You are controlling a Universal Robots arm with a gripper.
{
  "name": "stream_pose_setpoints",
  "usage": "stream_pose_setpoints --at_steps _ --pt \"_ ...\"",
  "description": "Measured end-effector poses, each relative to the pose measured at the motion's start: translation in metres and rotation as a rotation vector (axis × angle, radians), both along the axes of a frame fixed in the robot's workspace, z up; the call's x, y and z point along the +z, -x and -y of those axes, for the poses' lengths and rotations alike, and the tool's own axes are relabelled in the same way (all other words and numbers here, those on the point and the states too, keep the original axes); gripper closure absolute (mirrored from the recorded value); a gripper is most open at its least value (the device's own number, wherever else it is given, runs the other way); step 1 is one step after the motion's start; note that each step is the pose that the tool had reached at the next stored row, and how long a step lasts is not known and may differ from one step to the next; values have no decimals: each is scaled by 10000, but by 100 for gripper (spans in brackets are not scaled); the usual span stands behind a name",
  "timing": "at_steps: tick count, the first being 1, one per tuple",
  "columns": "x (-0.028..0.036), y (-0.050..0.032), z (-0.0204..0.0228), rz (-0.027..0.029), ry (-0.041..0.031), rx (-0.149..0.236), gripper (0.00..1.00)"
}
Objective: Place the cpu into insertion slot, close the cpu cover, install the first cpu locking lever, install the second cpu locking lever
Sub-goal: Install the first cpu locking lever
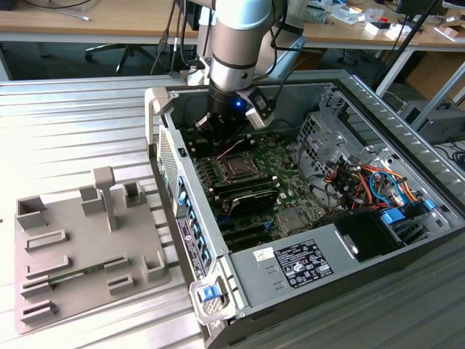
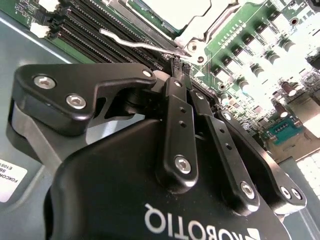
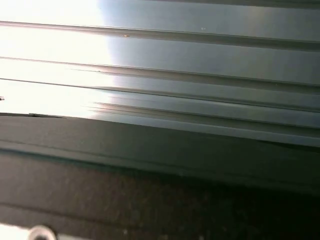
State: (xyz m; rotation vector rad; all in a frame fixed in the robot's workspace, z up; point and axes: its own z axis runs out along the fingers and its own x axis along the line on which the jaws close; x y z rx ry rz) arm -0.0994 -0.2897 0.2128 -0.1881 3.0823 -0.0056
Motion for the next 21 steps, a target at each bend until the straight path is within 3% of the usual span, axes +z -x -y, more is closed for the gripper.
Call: stream_pose_setpoints --at_steps 21 --pt "-34 -92 16 -74 3 166 89"
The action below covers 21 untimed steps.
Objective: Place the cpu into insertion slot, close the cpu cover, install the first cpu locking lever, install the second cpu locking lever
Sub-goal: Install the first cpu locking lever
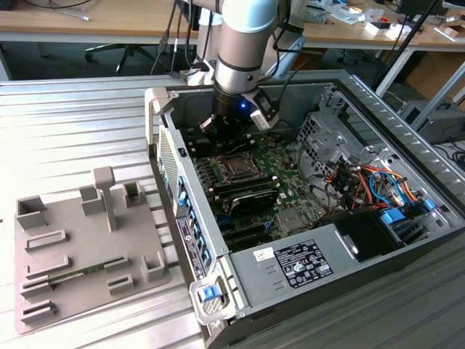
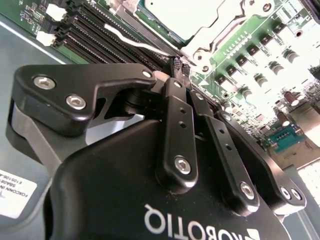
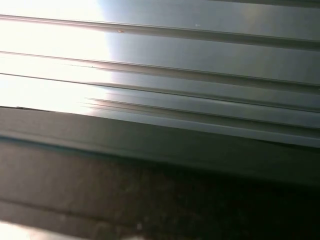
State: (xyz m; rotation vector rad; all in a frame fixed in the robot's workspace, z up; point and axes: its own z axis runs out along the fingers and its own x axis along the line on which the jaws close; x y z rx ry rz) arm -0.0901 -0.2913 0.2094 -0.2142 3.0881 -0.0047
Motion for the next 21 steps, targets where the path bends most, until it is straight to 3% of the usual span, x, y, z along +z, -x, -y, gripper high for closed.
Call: stream_pose_setpoints --at_steps 21 --pt "-45 -163 0 -86 -1 91 89"
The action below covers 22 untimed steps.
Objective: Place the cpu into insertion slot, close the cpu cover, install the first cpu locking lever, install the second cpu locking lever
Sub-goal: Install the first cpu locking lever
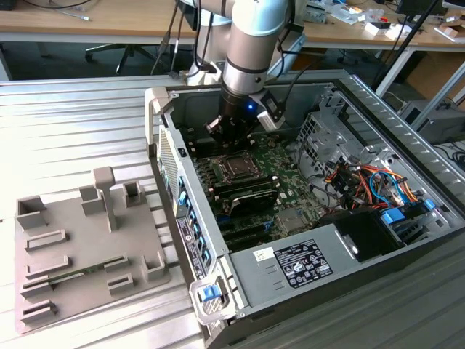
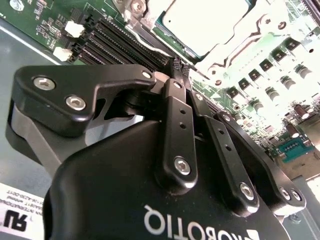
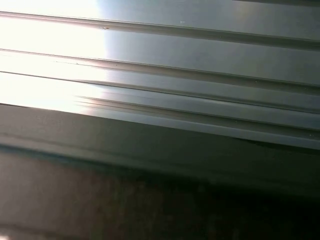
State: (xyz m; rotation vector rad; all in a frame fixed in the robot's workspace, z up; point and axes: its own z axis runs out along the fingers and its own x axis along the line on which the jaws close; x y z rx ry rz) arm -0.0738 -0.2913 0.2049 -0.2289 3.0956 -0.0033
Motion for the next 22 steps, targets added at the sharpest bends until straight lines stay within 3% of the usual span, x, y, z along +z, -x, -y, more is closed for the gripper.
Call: stream_pose_setpoints --at_steps 11,14,22 --pt "-17 -114 0 -43 0 55 89" --pt "-17 -129 32 -43 1 58 89" --pt "-29 -221 36 -77 1 76 89"
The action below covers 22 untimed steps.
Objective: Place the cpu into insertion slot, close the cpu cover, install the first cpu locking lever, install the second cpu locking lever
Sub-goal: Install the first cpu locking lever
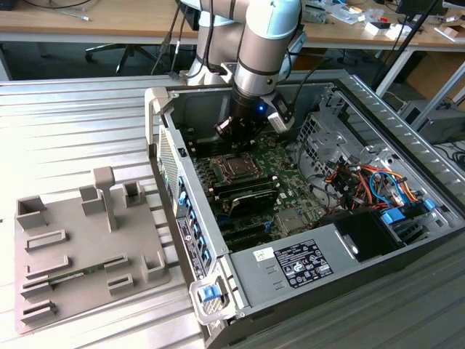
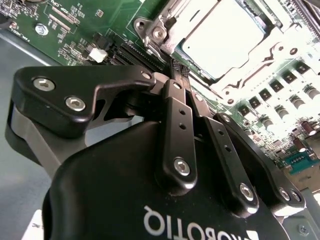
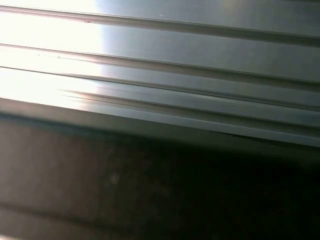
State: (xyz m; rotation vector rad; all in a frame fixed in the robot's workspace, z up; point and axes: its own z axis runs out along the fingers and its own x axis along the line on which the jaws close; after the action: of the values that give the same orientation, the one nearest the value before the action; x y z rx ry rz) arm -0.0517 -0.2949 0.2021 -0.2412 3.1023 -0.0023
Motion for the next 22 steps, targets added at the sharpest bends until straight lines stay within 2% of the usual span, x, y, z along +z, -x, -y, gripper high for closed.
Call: stream_pose_setpoints --at_steps 5,11,14,15,16,18,22 --pt "-3 -55 0 -9 -3 35 89" --pt "-3 -65 -25 -10 -16 63 89" --pt "30 -66 -27 -5 -24 62 89" --pt "105 -90 10 -17 -17 62 89" --pt "108 -117 205 -32 -16 62 89" --pt "194 -117 340 -32 -18 61 89" --pt "251 -118 388 -32 -16 62 89"
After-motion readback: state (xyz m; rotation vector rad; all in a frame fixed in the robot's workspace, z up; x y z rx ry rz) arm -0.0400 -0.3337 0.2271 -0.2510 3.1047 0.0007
